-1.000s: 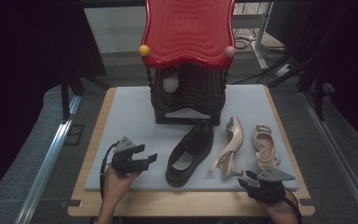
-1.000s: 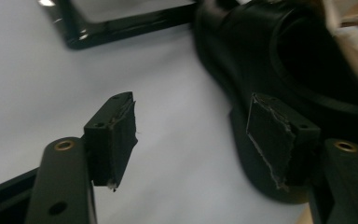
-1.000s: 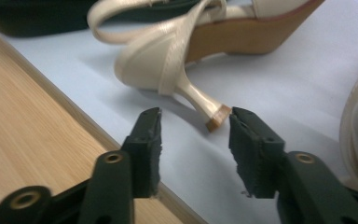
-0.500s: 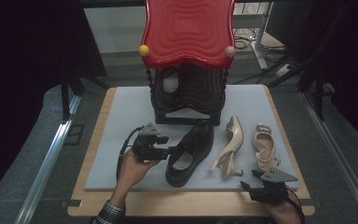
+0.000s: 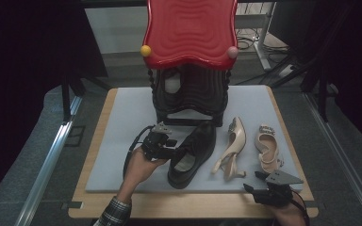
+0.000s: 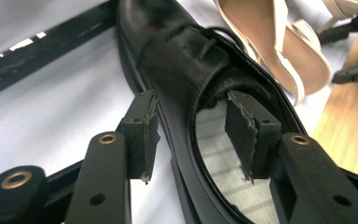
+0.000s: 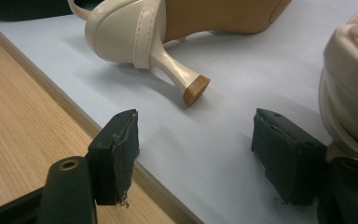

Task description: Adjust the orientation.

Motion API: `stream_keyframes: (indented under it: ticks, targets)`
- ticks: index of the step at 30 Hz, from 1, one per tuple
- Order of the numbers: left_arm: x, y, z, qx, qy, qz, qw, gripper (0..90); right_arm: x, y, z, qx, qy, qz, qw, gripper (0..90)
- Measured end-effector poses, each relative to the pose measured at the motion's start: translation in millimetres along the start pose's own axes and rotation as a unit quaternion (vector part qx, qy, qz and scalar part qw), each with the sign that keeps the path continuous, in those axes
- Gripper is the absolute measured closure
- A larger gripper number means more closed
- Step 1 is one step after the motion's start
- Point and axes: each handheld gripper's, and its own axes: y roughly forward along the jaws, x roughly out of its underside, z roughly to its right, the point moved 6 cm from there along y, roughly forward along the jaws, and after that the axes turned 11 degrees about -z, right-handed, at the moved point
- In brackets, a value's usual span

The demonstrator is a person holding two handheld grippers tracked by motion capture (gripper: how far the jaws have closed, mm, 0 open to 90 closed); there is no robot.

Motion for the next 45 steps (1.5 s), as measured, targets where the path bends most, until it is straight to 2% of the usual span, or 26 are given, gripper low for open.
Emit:
stream_keyframes:
  ticks: [5, 9, 13, 14, 16, 17, 18, 22, 25, 35, 37, 39, 42, 45]
  targets:
    - [-5.0, 13.9, 2.3, -0.026, 0.012, -0.022, 0.9993, 52.6, 0.1, 0.1, -0.2, -0.001, 0.0, 0.001, 1.0, 31.2]
    - [-10.6, 19.1, 1.5, -0.03, 0.007, -0.023, 0.9992, 60.2, 0.2, 0.1, 0.0, -0.002, -0.001, 0.003, 1.0, 31.1]
    - [-14.0, 20.2, 1.8, -0.06, 0.0, -0.027, 0.9978, 70.5, 1.1, -0.1, 0.9, -0.006, -0.004, 0.008, 0.9999, 31.1]
    - [-14.0, 20.2, 1.8, -0.06, 0.0, -0.027, 0.9978, 73.1, 1.1, -0.1, 0.9, -0.006, -0.004, 0.008, 0.9999, 31.1]
    - [-13.4, 18.9, 1.7, -0.08, -0.002, -0.026, 0.9965, 78.1, 1.3, -0.2, 1.1, -0.008, -0.002, 0.009, 0.9999, 31.1]
    - [-12.9, 17.7, -0.4, -0.098, -0.004, -0.018, 0.995, 79.9, 1.4, -0.2, 1.1, -0.008, -0.002, 0.009, 0.9999, 31.1]
    - [-12.7, 17.2, -1.8, -0.103, -0.005, -0.012, 0.9946, 81.1, 1.5, -0.2, 1.0, -0.008, -0.003, 0.009, 0.9999, 31.1]
    - [-11.0, 14.1, -4.8, -0.103, -0.006, 0.002, 0.9947, 83.0, 1.8, -0.4, 1.2, -0.01, 0.0, 0.01, 0.9999, 31.0]
    - [-8.1, 8.3, -5.6, -0.095, -0.01, 0.01, 0.9954, 83.4, 1.9, -0.4, 1.7, -0.014, 0.002, 0.013, 0.9998, 31.1]
    - [-4.3, -23.8, 0.3, -0.091, -0.014, 0.05, 0.9945, 83.4, 2.2, -0.5, 1.9, -0.014, 0.003, 0.015, 0.9998, 31.0]
    - [-3.4, -30.7, 2.0, -0.089, -0.017, 0.062, 0.994, 83.4, 2.3, -0.5, 1.9, -0.016, 0.005, 0.016, 0.9997, 31.0]
    - [-2.2, -40.0, 5.0, -0.091, -0.014, 0.081, 0.9924, 83.4, 2.3, -0.5, 2.1, -0.017, 0.006, 0.017, 0.9997, 31.0]
    - [-1.5, -45.7, 7.2, -0.092, -0.014, 0.09, 0.9915, 83.4, 2.5, -0.5, 2.4, -0.017, 0.007, 0.017, 0.9997, 31.0]
    - [-1.5, -57.6, 9.0, -0.094, -0.013, 0.109, 0.9895, 83.4, 2.7, -0.6, 2.8, -0.019, 0.009, 0.019, 0.9996, 31.0]
